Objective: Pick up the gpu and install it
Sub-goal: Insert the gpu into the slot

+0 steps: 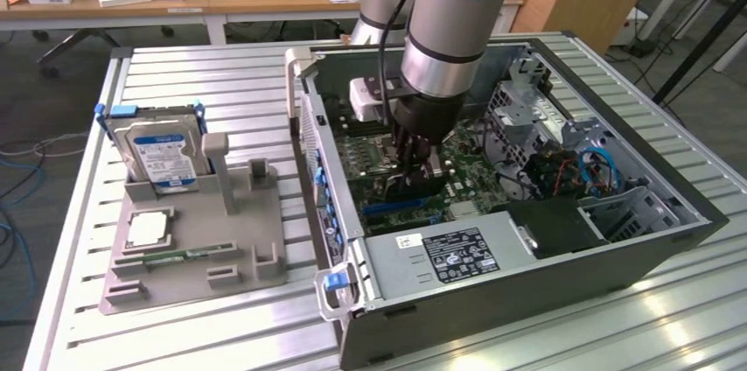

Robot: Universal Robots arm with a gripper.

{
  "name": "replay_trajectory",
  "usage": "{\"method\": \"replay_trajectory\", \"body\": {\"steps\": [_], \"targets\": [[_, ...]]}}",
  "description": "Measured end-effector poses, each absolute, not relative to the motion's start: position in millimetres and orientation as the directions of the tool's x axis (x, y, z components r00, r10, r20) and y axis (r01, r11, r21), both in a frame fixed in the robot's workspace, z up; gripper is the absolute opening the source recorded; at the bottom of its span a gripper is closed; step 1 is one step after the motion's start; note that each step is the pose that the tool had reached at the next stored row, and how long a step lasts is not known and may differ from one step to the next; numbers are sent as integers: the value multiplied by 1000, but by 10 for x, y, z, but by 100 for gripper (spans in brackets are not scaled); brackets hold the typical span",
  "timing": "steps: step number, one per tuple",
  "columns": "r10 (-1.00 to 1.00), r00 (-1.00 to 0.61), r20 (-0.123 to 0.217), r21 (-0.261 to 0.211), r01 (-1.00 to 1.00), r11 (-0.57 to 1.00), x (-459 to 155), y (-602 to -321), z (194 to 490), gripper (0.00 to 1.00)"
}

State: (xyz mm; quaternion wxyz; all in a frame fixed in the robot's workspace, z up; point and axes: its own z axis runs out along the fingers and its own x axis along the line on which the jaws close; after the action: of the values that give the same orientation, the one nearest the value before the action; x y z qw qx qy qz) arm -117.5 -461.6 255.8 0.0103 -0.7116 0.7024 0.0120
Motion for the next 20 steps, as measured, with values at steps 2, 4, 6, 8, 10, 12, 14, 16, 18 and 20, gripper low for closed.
{"method": "replay_trajectory", "body": {"steps": [2,4,6,8,10,12,14,16,18,20], "targets": [[-999,13,-32,2,-1000,-13,-1175,-4615,2557,26],[-999,13,-32,2,-1000,-13,-1174,-4615,2550,26],[-999,13,-32,2,-1000,-13,-1175,-4615,2545,26],[-999,13,-32,2,-1000,-13,-1175,-4615,2545,26],[-999,13,-32,2,-1000,-13,-1175,-4615,2545,26],[-999,13,-32,2,-1000,-13,-1175,-4615,2534,26],[-999,13,-31,2,-1000,-13,-1175,-4616,2532,26],[-999,13,-32,2,-1000,-13,-1175,-4615,2530,26],[-999,13,-32,2,-1000,-13,-1175,-4615,2530,26],[-999,13,-32,2,-1000,-13,-1175,-4615,2530,26]]}}
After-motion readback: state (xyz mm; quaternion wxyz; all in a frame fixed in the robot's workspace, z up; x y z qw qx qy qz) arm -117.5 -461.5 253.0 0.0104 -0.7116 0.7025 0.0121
